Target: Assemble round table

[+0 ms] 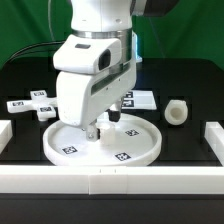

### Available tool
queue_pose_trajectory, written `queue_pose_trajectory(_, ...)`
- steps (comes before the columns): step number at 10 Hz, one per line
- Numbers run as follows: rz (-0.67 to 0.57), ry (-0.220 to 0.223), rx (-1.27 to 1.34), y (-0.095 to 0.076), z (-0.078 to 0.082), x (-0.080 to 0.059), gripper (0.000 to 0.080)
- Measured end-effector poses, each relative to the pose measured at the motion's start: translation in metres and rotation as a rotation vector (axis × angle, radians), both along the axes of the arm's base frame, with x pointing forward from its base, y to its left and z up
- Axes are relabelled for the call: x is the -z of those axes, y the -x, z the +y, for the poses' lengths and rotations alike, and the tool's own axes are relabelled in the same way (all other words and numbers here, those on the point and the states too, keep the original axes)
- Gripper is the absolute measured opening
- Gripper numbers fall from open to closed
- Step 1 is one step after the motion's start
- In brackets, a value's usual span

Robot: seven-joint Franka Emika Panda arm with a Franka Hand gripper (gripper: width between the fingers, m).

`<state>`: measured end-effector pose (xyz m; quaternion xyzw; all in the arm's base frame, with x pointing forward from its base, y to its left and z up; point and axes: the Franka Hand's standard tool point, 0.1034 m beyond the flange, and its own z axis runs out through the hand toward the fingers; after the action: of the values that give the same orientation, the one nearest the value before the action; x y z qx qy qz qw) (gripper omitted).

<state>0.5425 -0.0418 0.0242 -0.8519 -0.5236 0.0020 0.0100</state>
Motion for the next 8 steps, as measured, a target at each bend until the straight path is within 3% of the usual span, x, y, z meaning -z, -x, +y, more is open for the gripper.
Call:
queue_pose_trajectory(4,0.012,-0.002,0.005,0.0034,-0.002,0.0068,0.0639)
queue_pose_trajectory(5,0.011,-0.002,0.004,0.0033,-0.0018,0.0067,0.0469)
queue_pose_trajectory(6,0.011,-0.002,0.004,0.0033,-0.0018,0.0067,0.0406)
queue_pose_trajectory(8,0.011,-0.002,0.004,0.0033,-0.0018,0.0067,0.0406)
